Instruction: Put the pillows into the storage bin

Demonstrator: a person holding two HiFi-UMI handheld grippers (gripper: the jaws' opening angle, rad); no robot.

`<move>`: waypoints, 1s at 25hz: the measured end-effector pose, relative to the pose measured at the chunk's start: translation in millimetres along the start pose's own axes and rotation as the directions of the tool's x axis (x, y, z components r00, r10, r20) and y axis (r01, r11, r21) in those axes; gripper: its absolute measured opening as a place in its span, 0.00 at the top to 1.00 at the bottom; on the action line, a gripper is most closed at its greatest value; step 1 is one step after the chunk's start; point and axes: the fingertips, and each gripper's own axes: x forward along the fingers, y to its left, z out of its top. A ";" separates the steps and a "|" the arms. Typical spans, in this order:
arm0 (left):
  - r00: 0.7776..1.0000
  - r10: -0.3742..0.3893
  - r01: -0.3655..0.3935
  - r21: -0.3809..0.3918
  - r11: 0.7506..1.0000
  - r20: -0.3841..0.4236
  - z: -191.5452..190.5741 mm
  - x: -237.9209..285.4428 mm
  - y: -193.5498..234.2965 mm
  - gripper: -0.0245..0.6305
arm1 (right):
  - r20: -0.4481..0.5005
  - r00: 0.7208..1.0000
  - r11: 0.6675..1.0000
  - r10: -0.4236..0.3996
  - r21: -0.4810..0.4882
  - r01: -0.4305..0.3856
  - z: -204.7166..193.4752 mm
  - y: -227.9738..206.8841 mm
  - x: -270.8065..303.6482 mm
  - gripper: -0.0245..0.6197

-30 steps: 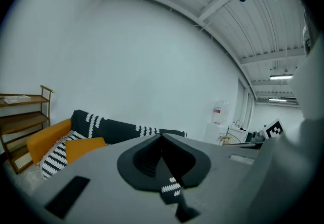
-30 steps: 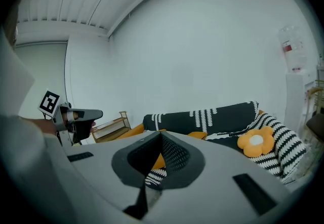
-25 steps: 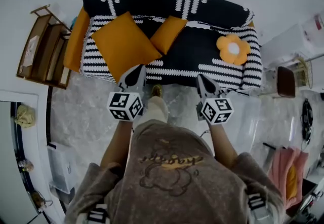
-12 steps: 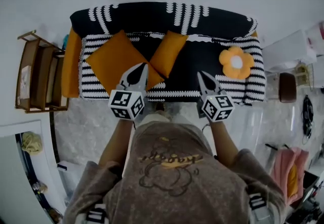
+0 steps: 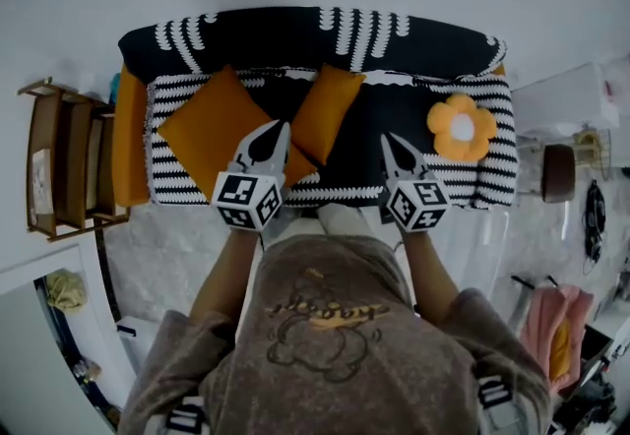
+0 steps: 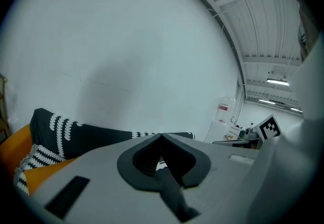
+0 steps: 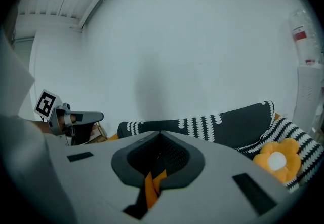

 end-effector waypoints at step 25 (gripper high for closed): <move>0.905 -0.113 0.043 -0.176 0.983 -0.410 -245.3 253.8 146.9 0.38 | -0.406 0.894 0.964 0.188 0.251 -0.089 -218.7 -129.4 265.2 0.25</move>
